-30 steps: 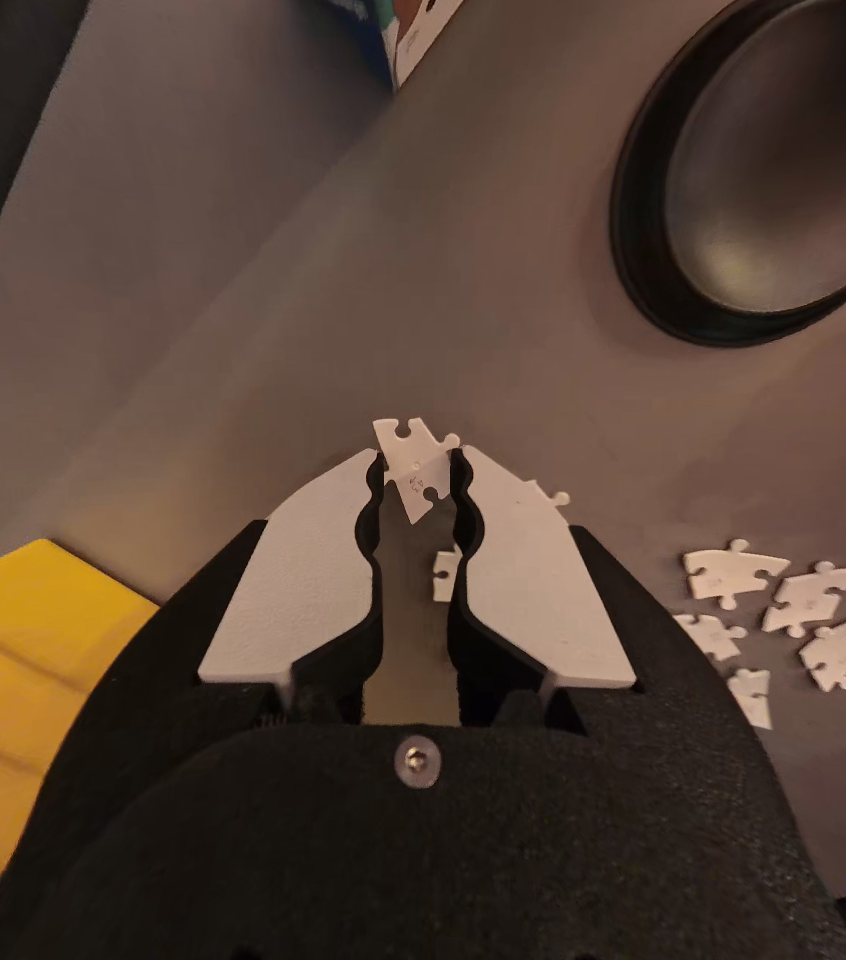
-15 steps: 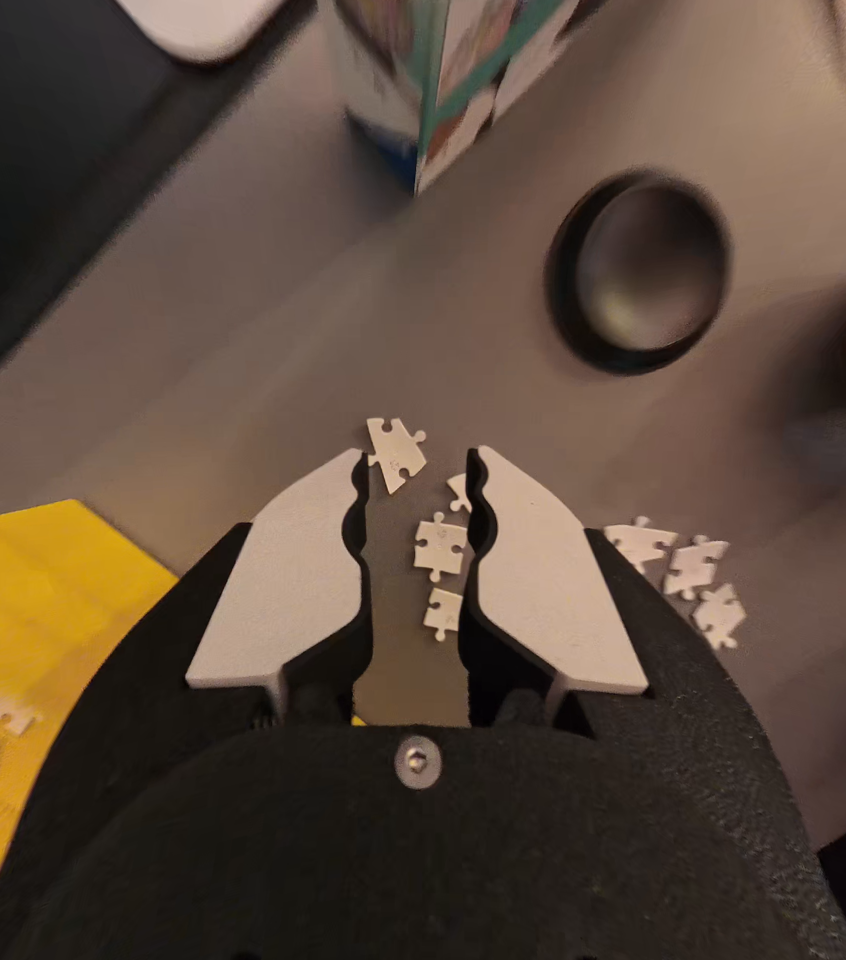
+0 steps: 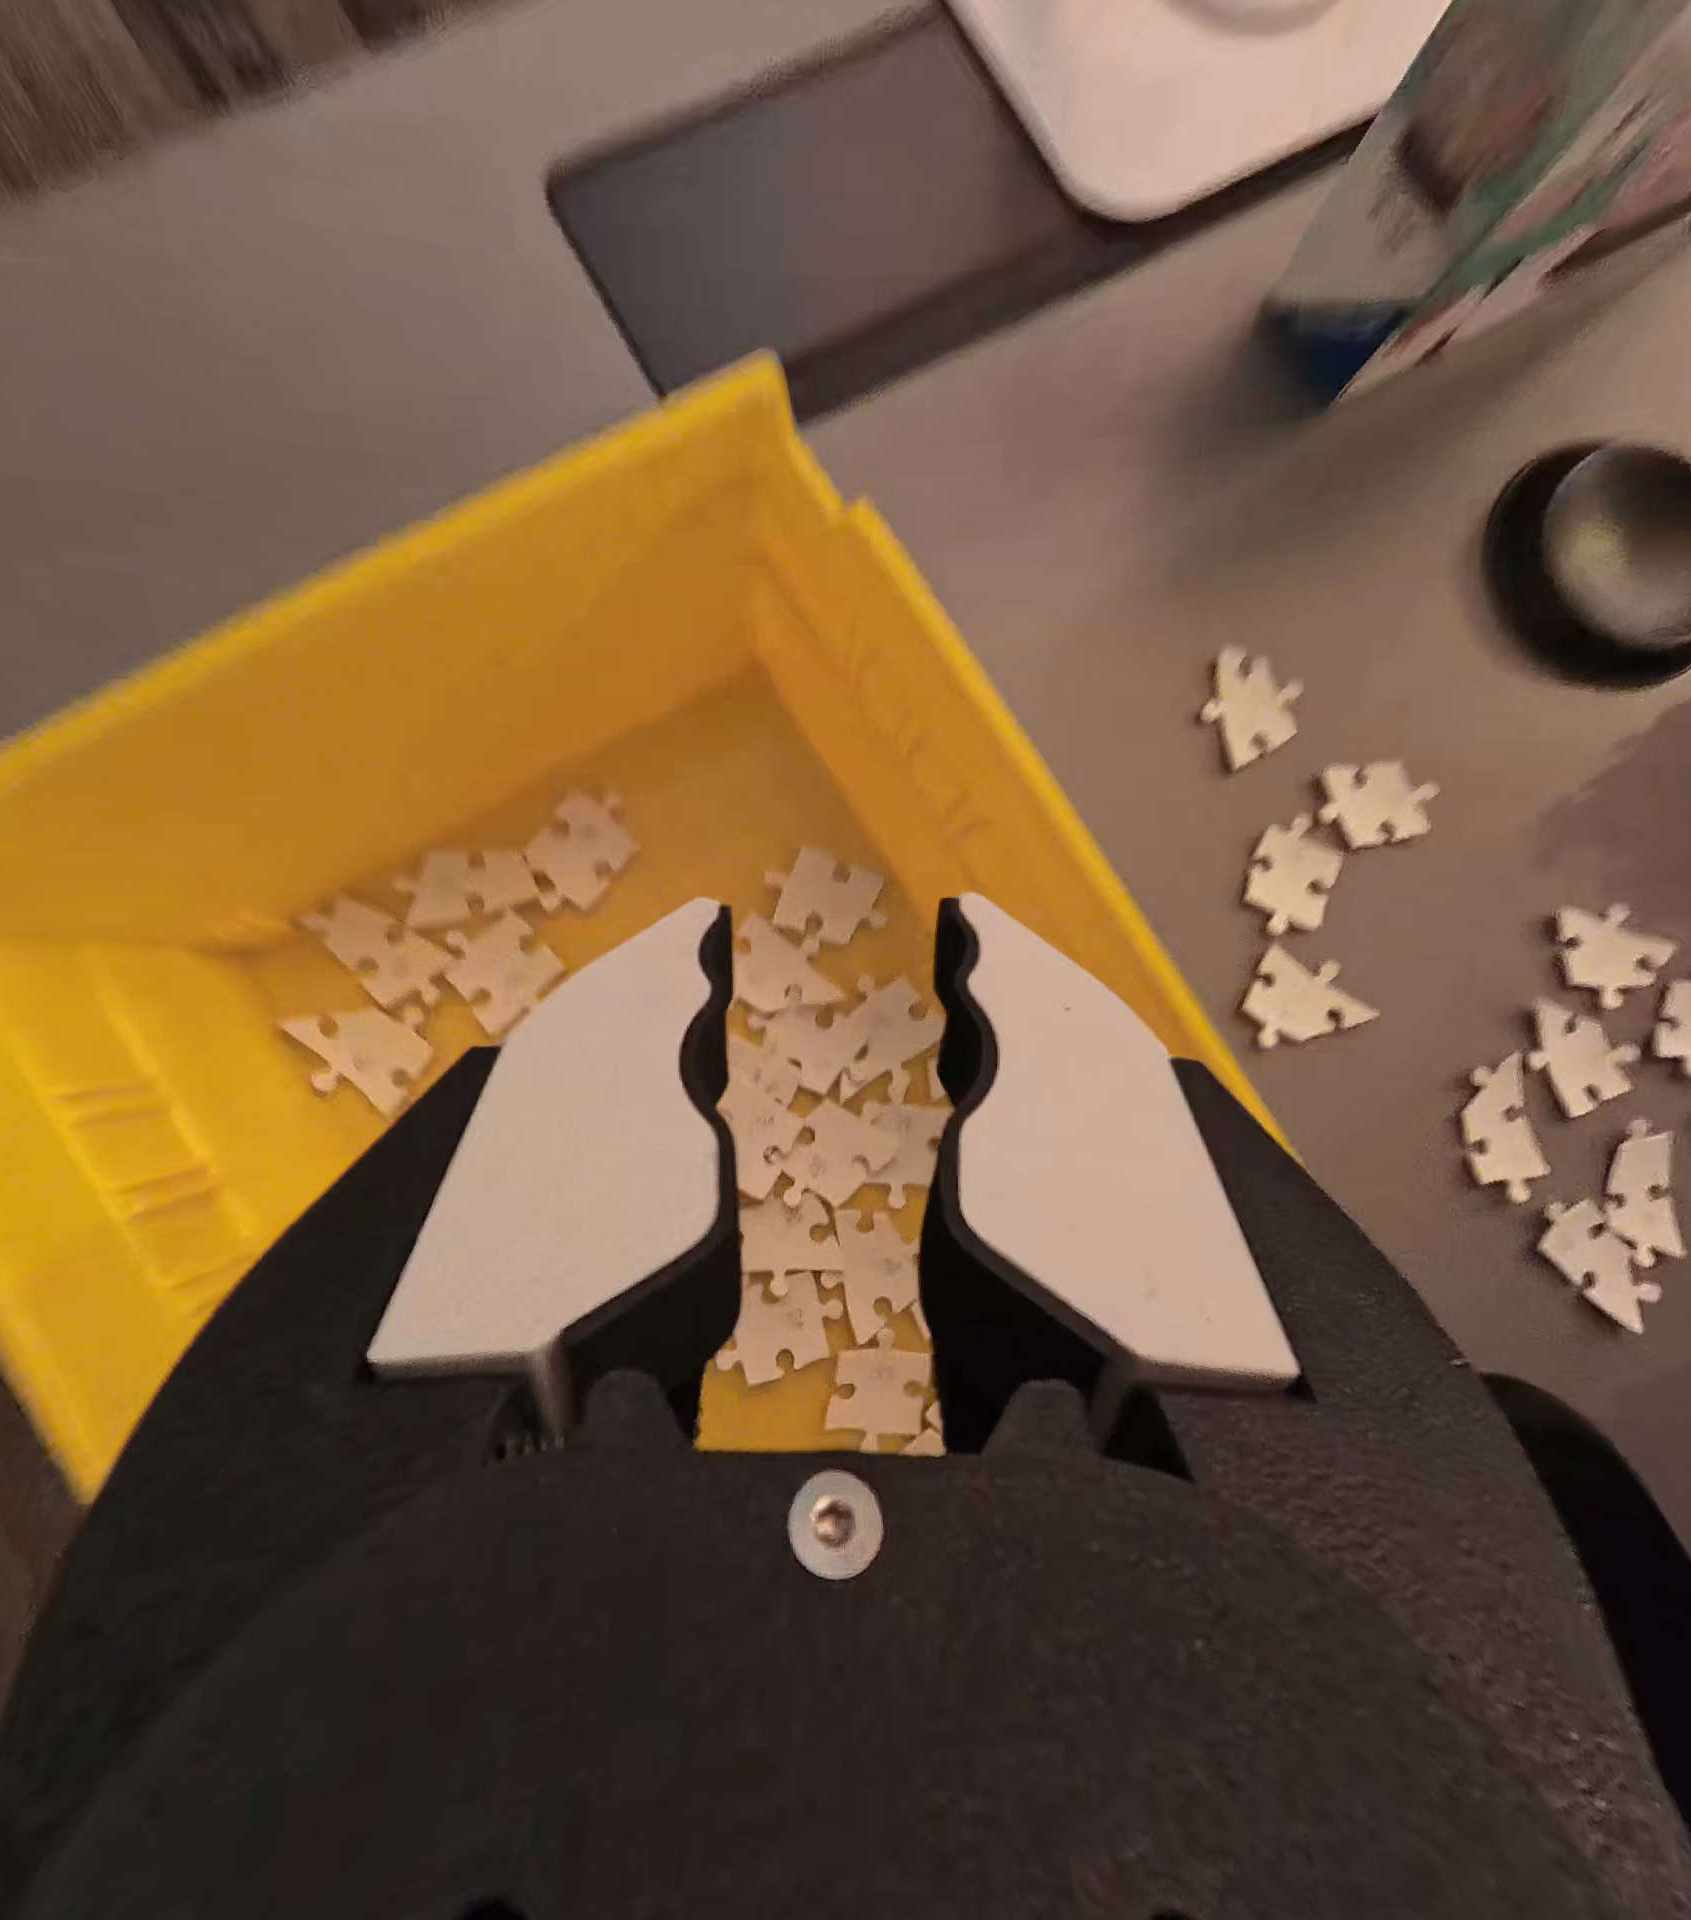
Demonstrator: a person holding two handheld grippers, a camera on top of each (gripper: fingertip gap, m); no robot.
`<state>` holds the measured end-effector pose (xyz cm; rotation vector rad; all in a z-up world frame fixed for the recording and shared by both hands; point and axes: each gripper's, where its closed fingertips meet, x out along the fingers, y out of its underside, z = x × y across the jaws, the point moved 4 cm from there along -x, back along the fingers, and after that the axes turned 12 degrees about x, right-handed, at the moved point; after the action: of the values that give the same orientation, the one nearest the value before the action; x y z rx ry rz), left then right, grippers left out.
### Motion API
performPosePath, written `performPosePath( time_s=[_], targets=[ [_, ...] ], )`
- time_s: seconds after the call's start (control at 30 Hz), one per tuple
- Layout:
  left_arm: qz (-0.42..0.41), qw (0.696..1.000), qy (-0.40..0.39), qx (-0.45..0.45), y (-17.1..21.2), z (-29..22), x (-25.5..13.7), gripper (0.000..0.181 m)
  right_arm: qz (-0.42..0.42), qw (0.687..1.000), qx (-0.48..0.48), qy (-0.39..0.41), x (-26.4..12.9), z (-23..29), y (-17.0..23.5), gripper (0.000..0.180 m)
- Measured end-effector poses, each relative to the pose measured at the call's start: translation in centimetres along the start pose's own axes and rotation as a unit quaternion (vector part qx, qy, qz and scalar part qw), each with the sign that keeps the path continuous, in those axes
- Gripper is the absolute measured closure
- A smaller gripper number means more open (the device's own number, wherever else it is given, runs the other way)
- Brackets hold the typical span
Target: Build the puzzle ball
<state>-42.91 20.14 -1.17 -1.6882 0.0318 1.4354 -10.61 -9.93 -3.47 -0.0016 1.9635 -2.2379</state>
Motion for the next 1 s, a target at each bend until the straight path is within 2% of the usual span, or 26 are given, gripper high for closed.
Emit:
performPosePath(
  time_s=[0.13, 0.27, 0.83, 1.0],
  targets=[
    [0.08, 0.996, 0.041, -0.023, 2.6, -0.1, 4.0, 0.135, -0.028, 0.999, 0.02, -0.008, -0.4, -0.4, -0.5, 0.141],
    [0.147, 0.989, 0.033, 0.007, 4.3, 0.6, 6.4, 0.136, -0.043, 0.998, 0.036, -0.008, -0.7, -0.8, -0.7, 0.141],
    [0.197, 0.978, 0.034, 0.064, 5.5, 1.3, 8.1, 0.138, -0.026, 0.999, 0.044, -0.013, -0.5, -0.8, -0.2, 0.141],
    [0.205, 0.975, 0.036, 0.071, 5.6, 1.2, 8.4, 0.145, -0.027, 0.998, 0.046, -0.014, -0.5, -0.9, -0.2, 0.141]
  ],
)
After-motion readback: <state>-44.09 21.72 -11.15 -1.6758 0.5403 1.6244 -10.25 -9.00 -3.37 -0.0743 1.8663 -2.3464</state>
